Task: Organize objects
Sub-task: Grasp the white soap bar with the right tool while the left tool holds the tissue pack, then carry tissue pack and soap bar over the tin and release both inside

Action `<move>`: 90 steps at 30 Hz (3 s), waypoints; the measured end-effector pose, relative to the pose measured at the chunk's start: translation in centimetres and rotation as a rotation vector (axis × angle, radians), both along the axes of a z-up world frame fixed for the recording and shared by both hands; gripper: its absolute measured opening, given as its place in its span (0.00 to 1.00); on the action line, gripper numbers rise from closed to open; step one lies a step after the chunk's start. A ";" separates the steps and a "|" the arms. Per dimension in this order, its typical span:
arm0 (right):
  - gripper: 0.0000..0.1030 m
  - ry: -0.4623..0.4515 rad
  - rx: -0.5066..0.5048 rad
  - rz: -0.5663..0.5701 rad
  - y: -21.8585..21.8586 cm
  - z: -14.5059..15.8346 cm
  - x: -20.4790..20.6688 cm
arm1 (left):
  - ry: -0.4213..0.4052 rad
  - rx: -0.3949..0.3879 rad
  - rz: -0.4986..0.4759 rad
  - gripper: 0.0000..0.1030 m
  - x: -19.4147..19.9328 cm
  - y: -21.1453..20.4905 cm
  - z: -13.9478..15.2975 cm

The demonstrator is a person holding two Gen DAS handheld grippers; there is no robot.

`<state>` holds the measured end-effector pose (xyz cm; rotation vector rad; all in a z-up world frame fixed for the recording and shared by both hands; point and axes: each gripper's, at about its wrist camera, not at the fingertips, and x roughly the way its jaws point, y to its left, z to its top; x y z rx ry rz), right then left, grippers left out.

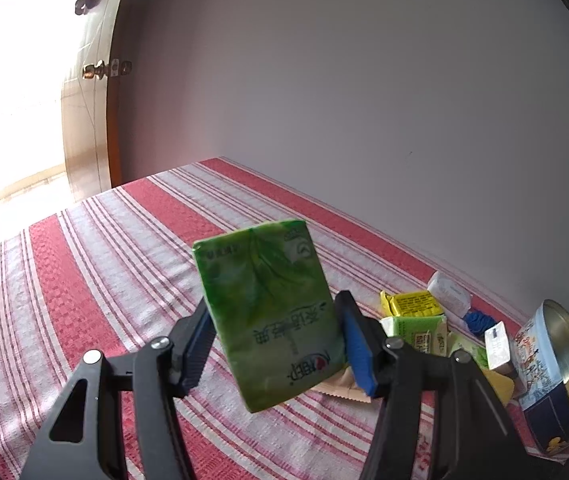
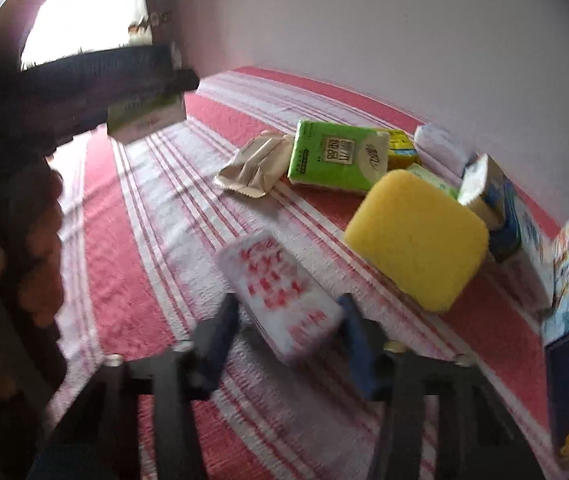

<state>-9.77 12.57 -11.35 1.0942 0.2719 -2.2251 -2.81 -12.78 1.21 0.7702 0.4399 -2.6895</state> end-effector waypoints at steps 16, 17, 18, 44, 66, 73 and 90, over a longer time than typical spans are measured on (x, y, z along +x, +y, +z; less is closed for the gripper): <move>0.36 0.072 -0.224 -0.066 2.6 4.2 1.3 | 0.028 -0.016 0.001 0.57 1.0 0.3 0.5; 0.35 0.070 -0.227 -0.068 2.8 4.3 1.3 | 0.032 -0.014 -0.002 0.57 1.0 0.3 0.6; 0.35 0.077 -0.234 -0.073 3.0 4.5 1.4 | 0.035 -0.012 -0.006 0.57 1.1 0.3 0.7; 0.35 0.414 -0.456 -0.604 22.8 12.8 1.7 | 0.236 -0.154 -0.464 0.57 0.9 17.7 6.9; 0.36 0.380 -0.333 -0.955 31.6 9.0 -2.8 | 0.109 -0.195 -0.724 0.57 -4.0 33.2 4.3; 0.36 0.339 -0.293 -0.978 31.7 7.1 -4.2 | 0.044 -0.270 -0.739 0.57 -4.2 35.5 2.2; 0.78 0.485 -0.430 -0.946 31.6 10.1 -0.8 | 0.082 -0.295 -0.722 1.00 -2.6 35.3 2.7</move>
